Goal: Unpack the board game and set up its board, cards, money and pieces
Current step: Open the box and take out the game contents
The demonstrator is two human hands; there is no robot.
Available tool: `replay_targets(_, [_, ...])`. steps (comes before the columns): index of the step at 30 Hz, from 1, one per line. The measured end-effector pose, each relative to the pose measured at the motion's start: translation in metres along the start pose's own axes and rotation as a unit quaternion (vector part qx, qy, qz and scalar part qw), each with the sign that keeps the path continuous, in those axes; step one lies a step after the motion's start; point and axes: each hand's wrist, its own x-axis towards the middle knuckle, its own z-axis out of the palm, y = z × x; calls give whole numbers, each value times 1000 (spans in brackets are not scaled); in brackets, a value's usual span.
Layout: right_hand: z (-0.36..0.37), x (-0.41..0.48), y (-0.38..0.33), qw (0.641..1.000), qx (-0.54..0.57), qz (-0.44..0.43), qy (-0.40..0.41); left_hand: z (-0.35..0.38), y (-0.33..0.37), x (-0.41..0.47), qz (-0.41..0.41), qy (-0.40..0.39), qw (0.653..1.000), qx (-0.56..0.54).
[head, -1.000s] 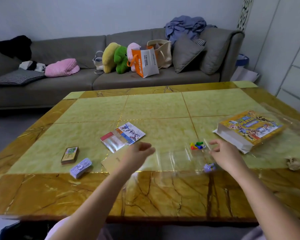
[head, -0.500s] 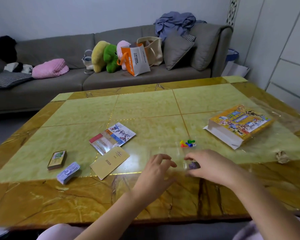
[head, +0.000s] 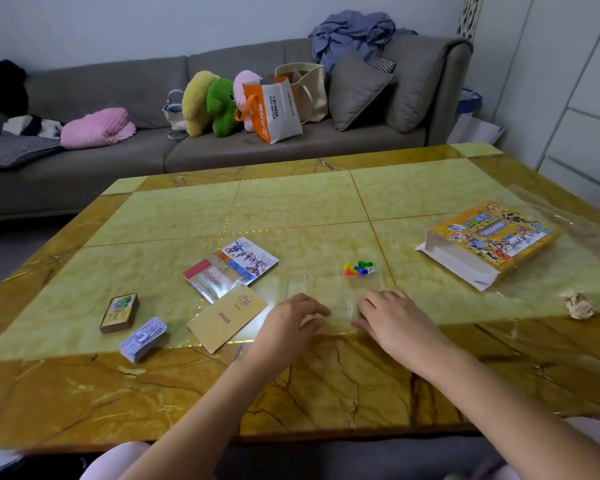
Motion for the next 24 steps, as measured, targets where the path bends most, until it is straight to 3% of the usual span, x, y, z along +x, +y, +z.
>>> replay_targets(6, [24,0,-11,992,-7,37,117,-6,-8,4,-23,3,999,-45])
replay_targets(14, [25,8,-2,978,96,21,185,-9,-6,4,-45,-9,996,-70])
replay_targets(24, [22,15,2,985,107,34,132,-13,-4,4,-44,-33,997,-60])
